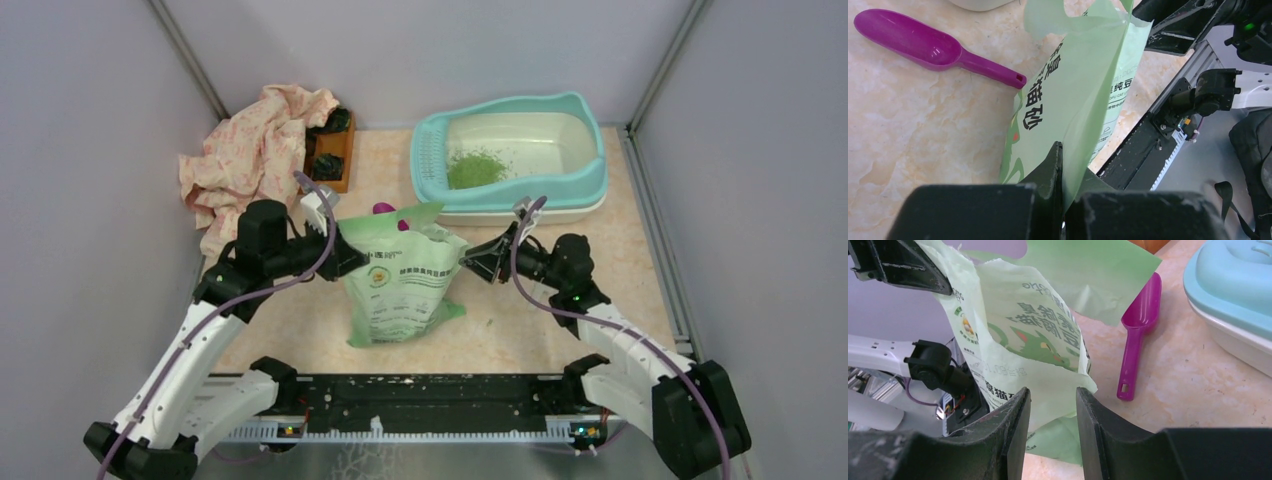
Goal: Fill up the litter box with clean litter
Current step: Adjust the cat litter bag at the center of the board.
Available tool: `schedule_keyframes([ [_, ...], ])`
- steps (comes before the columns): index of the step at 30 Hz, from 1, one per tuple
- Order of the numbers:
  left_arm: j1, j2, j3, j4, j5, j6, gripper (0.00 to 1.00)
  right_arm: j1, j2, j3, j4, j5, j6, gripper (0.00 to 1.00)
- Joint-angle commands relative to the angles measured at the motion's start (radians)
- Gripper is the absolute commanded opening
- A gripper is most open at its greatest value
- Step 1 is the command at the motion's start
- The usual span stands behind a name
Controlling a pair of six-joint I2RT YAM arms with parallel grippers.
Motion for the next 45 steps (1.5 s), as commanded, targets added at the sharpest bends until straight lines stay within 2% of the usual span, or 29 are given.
schedule_keyframes([
  [1,0.001,-0.033,0.084,0.028,0.030,0.012,0.00,-0.005,0.042,-0.022,0.226,0.008,0.000,0.40],
  [8,0.001,-0.023,0.127,0.028,0.079,0.013,0.00,-0.005,0.130,-0.028,0.348,-0.086,-0.003,0.41],
  [11,0.001,-0.018,0.137,0.027,0.100,0.017,0.00,-0.007,0.192,-0.042,0.464,-0.152,0.021,0.41],
  [17,0.001,-0.010,0.177,-0.004,0.128,0.034,0.00,-0.018,0.368,-0.074,0.873,-0.266,0.174,0.41],
  [23,0.001,0.001,0.206,-0.019,0.157,0.041,0.01,-0.061,0.491,-0.123,1.145,-0.252,0.275,0.41],
  [30,0.002,0.032,0.273,-0.036,0.209,0.037,0.01,-0.073,0.484,-0.121,1.121,-0.225,0.237,0.41],
  [36,0.002,0.053,0.322,-0.015,0.278,0.003,0.02,-0.073,0.535,-0.057,1.170,-0.250,0.286,0.41],
  [45,0.002,0.066,0.315,-0.007,0.292,-0.006,0.02,-0.073,0.614,0.014,1.170,-0.253,0.281,0.41],
])
